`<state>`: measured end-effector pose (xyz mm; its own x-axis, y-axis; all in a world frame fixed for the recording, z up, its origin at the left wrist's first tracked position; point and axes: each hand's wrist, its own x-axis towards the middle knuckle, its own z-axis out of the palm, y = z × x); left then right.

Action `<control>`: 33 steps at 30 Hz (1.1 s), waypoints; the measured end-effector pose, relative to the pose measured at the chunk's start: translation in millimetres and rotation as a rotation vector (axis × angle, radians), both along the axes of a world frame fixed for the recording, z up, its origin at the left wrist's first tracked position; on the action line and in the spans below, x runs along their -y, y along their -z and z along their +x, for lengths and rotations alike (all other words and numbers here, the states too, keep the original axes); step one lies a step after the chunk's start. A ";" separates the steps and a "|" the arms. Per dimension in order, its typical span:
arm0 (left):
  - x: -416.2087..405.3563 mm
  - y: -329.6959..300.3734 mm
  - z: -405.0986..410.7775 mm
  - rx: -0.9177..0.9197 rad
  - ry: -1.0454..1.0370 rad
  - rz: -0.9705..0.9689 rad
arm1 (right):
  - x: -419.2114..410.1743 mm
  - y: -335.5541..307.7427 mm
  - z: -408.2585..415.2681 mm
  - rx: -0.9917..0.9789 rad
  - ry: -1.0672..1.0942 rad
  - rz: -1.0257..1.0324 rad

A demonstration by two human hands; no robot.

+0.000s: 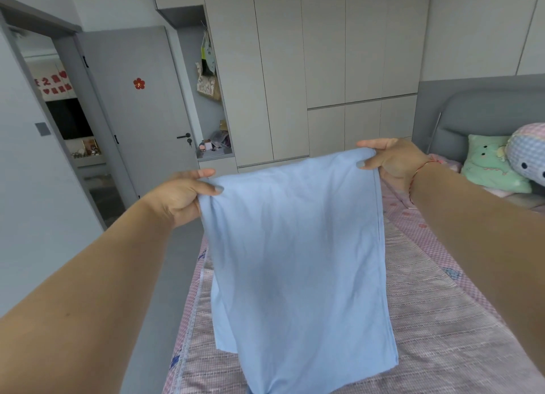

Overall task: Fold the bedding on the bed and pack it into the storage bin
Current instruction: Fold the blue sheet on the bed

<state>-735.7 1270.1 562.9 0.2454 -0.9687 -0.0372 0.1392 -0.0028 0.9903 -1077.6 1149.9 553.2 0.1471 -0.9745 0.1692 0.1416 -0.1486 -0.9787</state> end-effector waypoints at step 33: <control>-3.4 183.4 -27.3 0.082 -0.143 0.518 | 6.6 91.9 26.5 -0.370 0.248 -0.040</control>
